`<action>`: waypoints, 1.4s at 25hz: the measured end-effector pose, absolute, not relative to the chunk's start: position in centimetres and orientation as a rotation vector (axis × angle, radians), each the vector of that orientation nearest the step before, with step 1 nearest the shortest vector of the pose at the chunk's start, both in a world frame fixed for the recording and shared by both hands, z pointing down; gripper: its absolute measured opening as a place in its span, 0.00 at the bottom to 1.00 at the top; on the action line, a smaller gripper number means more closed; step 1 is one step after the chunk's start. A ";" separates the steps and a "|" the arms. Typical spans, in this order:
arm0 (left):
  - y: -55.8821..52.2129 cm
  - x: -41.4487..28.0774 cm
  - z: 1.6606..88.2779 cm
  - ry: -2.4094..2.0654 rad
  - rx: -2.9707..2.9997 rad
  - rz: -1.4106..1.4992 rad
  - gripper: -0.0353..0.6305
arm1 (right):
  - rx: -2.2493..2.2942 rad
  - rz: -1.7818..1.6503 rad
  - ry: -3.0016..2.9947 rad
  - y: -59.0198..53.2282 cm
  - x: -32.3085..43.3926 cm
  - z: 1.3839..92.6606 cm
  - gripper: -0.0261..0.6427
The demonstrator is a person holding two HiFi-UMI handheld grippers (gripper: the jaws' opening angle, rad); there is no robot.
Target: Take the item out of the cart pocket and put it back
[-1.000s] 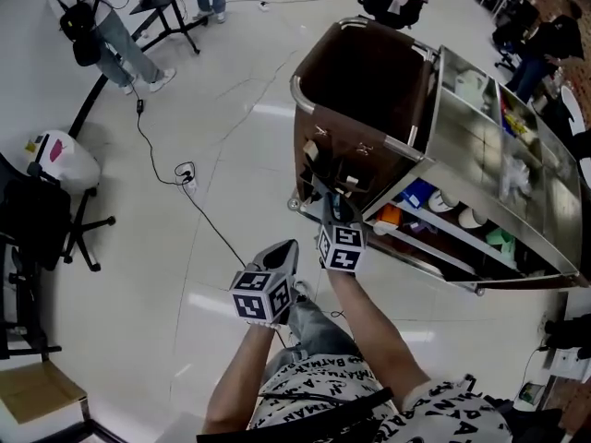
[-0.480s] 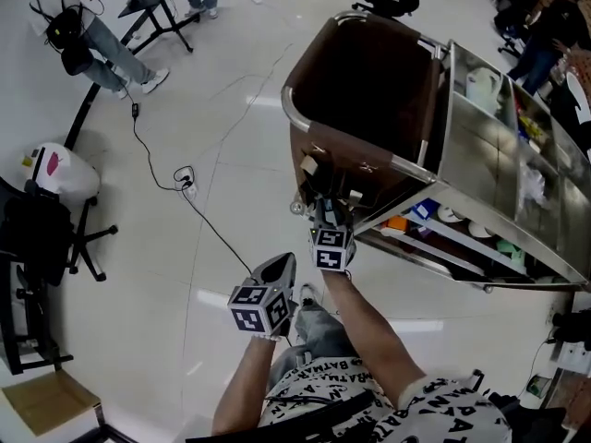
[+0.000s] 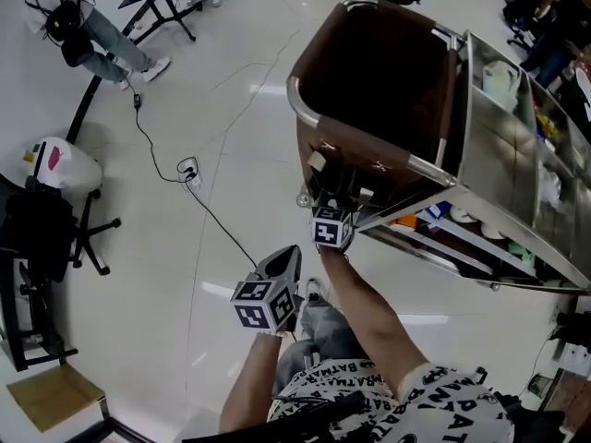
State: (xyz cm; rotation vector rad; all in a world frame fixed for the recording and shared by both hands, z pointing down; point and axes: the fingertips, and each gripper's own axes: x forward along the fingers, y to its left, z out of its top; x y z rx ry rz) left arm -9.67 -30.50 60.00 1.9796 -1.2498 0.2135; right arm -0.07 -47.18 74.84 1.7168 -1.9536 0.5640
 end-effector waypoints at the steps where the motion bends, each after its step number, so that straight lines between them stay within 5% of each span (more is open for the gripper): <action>1: -30.3 -10.0 60.2 -1.257 1.968 0.210 0.05 | 1.728 0.572 -1.939 -47.5 -0.2 75.4 0.18; 10: -29.4 -12.1 61.3 -1.302 1.896 0.175 0.05 | 1.742 0.572 -1.928 -48.4 -1.1 76.6 0.20; 12: -29.4 -12.0 61.0 -1.305 1.900 0.165 0.05 | 1.734 0.577 -1.939 -48.3 -1.1 76.3 0.30; 15: -29.1 -12.1 60.2 -1.312 1.909 0.149 0.05 | 1.735 0.560 -1.967 -47.4 -1.2 75.1 0.31; 22: -26.0 -13.0 57.1 -1.346 1.950 0.074 0.05 | 1.583 0.581 -2.144 -38.0 -1.1 69.8 0.35; 27: -21.2 -12.3 54.1 -1.346 2.033 0.065 0.05 | 1.418 0.652 -2.360 -28.5 0.2 60.7 0.04; 35: -14.2 -6.0 52.2 -1.240 2.129 0.033 0.05 | 1.282 0.694 -2.505 -16.3 3.9 51.2 0.03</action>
